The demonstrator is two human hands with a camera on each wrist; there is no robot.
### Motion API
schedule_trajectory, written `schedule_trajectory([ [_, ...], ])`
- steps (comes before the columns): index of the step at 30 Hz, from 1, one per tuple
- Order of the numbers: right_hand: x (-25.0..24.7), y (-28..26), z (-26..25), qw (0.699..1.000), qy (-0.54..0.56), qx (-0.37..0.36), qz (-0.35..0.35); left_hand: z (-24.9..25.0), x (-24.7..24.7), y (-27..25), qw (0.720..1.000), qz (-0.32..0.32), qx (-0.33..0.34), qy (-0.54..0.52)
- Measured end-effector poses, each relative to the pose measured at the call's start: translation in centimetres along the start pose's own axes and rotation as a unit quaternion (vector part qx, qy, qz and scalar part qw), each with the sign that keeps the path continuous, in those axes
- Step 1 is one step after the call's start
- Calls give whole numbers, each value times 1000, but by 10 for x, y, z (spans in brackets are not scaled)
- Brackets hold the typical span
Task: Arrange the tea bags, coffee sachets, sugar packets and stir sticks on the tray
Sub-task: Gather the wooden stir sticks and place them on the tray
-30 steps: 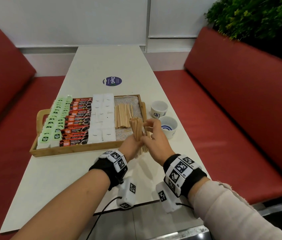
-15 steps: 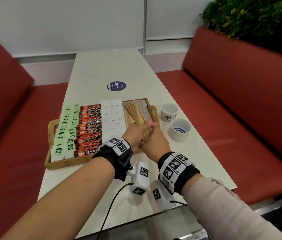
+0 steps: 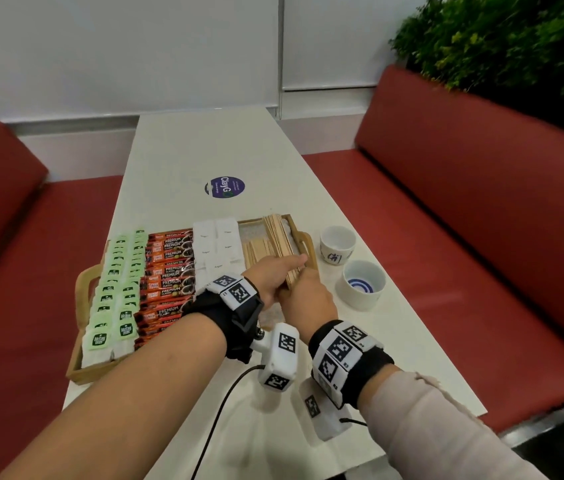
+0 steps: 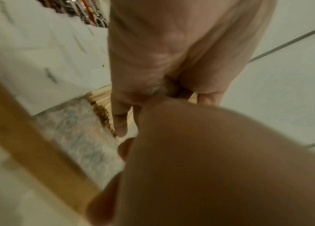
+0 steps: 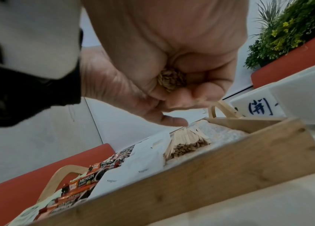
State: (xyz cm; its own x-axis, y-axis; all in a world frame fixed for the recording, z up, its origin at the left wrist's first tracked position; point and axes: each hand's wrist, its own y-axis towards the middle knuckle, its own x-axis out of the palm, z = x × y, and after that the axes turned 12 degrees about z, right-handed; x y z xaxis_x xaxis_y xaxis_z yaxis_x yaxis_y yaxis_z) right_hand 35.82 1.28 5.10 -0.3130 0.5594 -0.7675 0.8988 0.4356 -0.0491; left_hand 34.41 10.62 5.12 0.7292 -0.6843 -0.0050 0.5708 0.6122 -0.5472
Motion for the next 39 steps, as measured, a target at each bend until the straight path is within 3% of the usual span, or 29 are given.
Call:
schedule_trajectory([
  [4,2,22,-8,999,7,-18,-39,20,-6,20,998,-7,4,68],
  [7,0,37,-11,998,3,-20,-59,41,-9,31,998,-20,14,51],
  [10,3,51,-13,997,-6,-1,-76,65,-15,47,998,20,40,37],
  [15,20,70,-17,995,-36,35,-90,74,-24,75,977,86,132,145],
  [18,27,81,-16,993,-63,64,-82,76,-25,88,950,89,181,240],
  [23,32,93,-13,986,-106,80,-105,72,-25,106,862,73,236,444],
  [29,33,97,-15,974,-178,17,-139,74,-22,116,794,55,217,566],
  [39,31,97,-18,958,-247,1,-145,73,-19,118,744,37,191,640],
])
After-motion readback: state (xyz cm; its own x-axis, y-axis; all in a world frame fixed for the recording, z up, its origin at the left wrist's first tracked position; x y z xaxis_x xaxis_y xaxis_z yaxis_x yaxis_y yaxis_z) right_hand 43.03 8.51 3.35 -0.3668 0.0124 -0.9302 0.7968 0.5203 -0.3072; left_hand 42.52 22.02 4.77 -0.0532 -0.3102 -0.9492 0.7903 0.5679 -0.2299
